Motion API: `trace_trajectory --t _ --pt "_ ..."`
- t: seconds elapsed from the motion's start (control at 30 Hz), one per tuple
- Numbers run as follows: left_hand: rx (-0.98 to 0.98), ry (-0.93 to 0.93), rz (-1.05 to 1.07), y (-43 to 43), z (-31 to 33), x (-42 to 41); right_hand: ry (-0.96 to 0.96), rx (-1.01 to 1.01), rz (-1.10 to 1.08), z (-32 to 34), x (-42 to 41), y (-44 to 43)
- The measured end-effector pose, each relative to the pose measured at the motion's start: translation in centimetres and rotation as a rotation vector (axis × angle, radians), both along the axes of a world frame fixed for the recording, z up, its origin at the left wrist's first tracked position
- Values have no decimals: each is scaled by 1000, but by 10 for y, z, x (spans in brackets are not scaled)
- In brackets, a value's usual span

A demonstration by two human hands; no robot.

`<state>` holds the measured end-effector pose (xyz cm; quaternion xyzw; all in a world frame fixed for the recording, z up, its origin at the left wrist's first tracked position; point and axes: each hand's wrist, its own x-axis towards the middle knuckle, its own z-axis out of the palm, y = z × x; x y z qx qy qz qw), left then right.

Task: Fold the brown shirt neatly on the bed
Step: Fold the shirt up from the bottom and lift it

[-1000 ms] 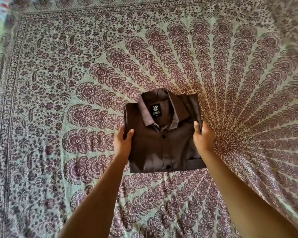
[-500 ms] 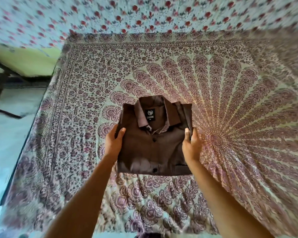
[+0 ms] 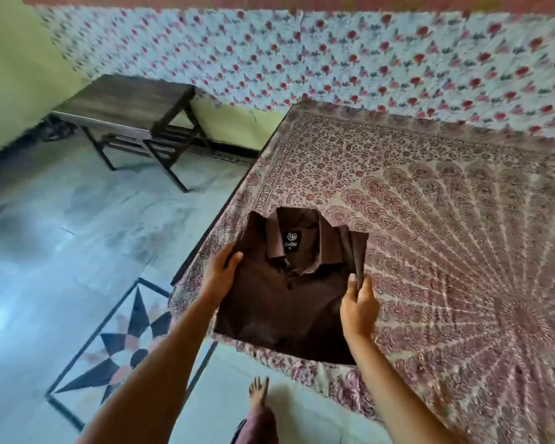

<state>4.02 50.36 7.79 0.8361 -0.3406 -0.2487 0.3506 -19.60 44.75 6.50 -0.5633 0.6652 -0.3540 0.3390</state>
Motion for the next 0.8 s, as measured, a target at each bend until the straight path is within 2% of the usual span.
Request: trace_trajectory --t 0.13,0.27,0.4,0.57,0.8 --pt "4 -13 34 17 -14 77 -10 81 19 -12 77 9" --pt "86 -15 -48 20 -49 145 52 170 -9 -50 146 15" --pt "163 81 -163 13 -100 197 135 290 -77 -96 196 15" --pt "249 111 -267 -3 -163 232 219 421 -96 -147 222 14" --pt "297 131 -199 -4 -213 248 232 592 -134 -193 232 12"
